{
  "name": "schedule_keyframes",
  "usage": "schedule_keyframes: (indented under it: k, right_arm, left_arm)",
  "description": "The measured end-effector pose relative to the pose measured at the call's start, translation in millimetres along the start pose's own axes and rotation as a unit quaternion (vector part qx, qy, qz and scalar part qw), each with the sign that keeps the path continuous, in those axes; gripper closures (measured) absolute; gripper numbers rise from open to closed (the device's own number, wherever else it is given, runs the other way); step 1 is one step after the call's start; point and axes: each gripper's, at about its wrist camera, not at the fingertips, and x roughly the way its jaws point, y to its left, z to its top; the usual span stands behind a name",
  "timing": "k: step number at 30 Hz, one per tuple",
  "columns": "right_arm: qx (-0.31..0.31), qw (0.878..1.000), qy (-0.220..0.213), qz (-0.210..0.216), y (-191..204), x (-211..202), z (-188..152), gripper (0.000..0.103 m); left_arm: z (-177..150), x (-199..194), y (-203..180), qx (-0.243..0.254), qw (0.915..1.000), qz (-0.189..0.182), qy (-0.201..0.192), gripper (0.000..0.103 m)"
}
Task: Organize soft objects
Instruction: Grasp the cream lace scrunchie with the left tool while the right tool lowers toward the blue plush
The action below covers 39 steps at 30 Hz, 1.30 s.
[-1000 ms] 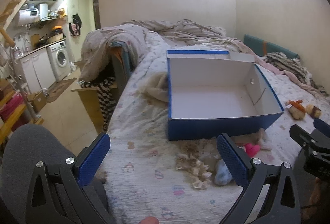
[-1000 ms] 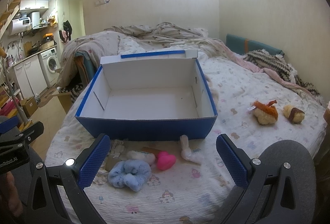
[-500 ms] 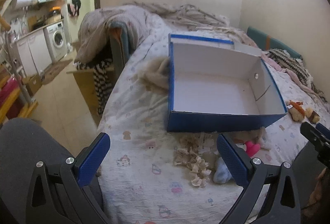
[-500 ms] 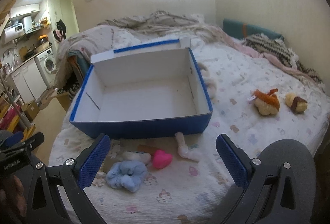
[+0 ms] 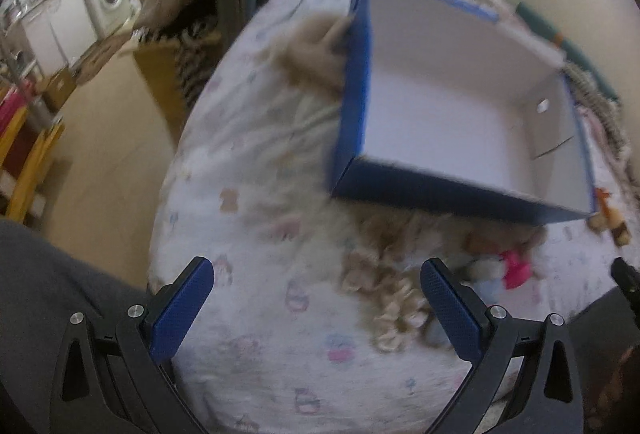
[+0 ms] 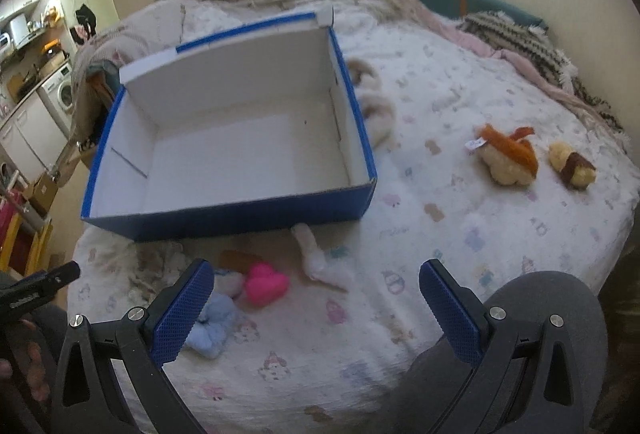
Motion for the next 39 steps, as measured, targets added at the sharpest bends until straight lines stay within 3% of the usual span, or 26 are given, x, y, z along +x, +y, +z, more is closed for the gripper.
schedule_keyframes:
  k: [4,9,13,17,22,30,33,35,39]
  right_arm:
    - [0.015,0.999,0.031,0.01,-4,14,1,0.0]
    - [0.018,0.997,0.065,0.038,-2,39,10,0.0]
    - [0.03,0.992,0.088,0.084,-3,61,16,0.0]
    - [0.045,0.991,0.089,0.093,-3,76,15,0.0]
    - [0.065,0.989,0.095,0.093,-7,86,14,0.0]
    - [0.086,0.989,0.075,0.089,-16,85,18,0.0]
    - [0.094,0.988,0.077,0.093,-19,86,18,0.0]
    - [0.097,0.988,0.077,0.096,-21,86,18,0.0]
    - [0.105,0.987,0.077,0.099,-26,86,18,0.0]
  left_arm:
    - [-5,20,-1,0.005,0.9991,0.024,0.035,0.0]
    - [-9,33,-5,0.013,0.9977,0.008,0.066,0.0]
    - [-1,44,-1,0.003,0.9963,0.001,0.086,0.002]
    - [11,53,6,0.013,0.9948,0.003,0.101,0.035]
    - [14,77,13,-0.018,0.9873,-0.027,0.155,0.038]
    - [-20,88,-27,-0.018,0.9745,-0.079,0.209,0.039]
    - [-32,95,-41,-0.003,0.9722,-0.082,0.219,0.049]
    - [-39,99,-50,0.014,0.9714,-0.079,0.223,0.075]
    - [-40,100,-54,0.028,0.9715,-0.08,0.221,0.085]
